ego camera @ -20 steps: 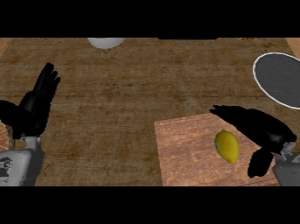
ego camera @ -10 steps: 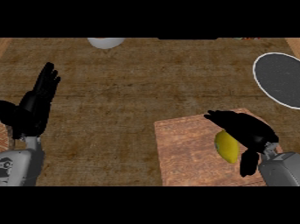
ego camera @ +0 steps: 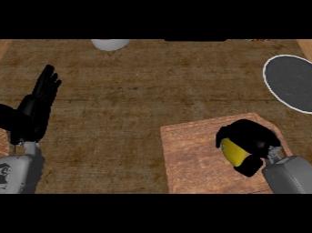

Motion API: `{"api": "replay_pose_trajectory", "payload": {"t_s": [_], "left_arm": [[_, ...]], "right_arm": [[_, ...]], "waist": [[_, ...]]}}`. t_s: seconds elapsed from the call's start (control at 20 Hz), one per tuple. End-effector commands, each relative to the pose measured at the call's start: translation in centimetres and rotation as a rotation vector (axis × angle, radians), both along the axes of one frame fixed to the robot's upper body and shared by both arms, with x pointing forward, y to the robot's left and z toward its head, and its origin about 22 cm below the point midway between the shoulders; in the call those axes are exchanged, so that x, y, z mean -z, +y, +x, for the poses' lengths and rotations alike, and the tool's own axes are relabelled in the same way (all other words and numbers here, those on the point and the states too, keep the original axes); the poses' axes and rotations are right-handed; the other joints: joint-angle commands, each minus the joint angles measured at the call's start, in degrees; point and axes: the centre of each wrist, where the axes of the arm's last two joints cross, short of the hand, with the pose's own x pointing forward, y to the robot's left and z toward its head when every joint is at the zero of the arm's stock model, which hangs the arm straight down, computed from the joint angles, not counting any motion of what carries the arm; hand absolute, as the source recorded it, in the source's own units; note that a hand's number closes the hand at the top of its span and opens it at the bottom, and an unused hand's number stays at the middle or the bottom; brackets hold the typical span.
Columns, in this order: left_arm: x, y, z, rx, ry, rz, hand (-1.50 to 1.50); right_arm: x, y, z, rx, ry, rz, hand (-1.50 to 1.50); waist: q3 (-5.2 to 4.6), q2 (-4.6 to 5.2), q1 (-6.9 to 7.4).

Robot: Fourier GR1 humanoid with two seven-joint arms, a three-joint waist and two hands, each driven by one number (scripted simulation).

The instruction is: Pick the lemon from the cutting board and place it in the pan

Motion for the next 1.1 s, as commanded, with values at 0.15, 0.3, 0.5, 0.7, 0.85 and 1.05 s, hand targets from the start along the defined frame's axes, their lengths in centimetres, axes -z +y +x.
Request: {"api": "replay_pose_trajectory", "payload": {"t_s": [0.15, 0.3, 0.5, 0.7, 0.85, 1.05], "left_arm": [[-1.0, -1.2, -0.1, 0.003, -0.006, -0.003, 0.00], [-0.5, 0.8, -0.3, 0.001, -0.001, 0.008, 0.00], [-0.5, 0.5, 0.7, -0.013, -0.005, 0.000, 0.00], [0.6, 0.3, -0.8, -0.008, 0.003, 0.007, 0.00], [-0.4, 0.9, -0.8, -0.023, 0.006, 0.005, 0.00], [-0.3, 0.3, -0.7, -0.031, 0.004, -0.002, 0.00]], "right_arm": [[1.7, 1.0, -0.2, -0.061, -0.030, 0.009, 1.50], [1.0, -1.1, 0.7, -0.059, -0.024, 0.020, 1.50], [-0.2, -1.2, -1.7, 0.023, -0.148, 0.071, 1.50], [1.2, -3.1, -6.6, 0.101, -0.185, 0.085, 1.50], [-1.4, -2.2, -7.8, 0.164, -0.356, 0.136, 1.50], [-5.8, -2.8, -9.0, 0.175, -0.600, 0.283, 1.50]], "waist": [[0.04, 0.01, 0.01], [0.04, 0.02, -0.01], [0.03, -0.02, -0.41], [0.04, -0.12, -0.71], [0.03, -0.29, -1.07], [0.05, -0.47, -1.54]]}}
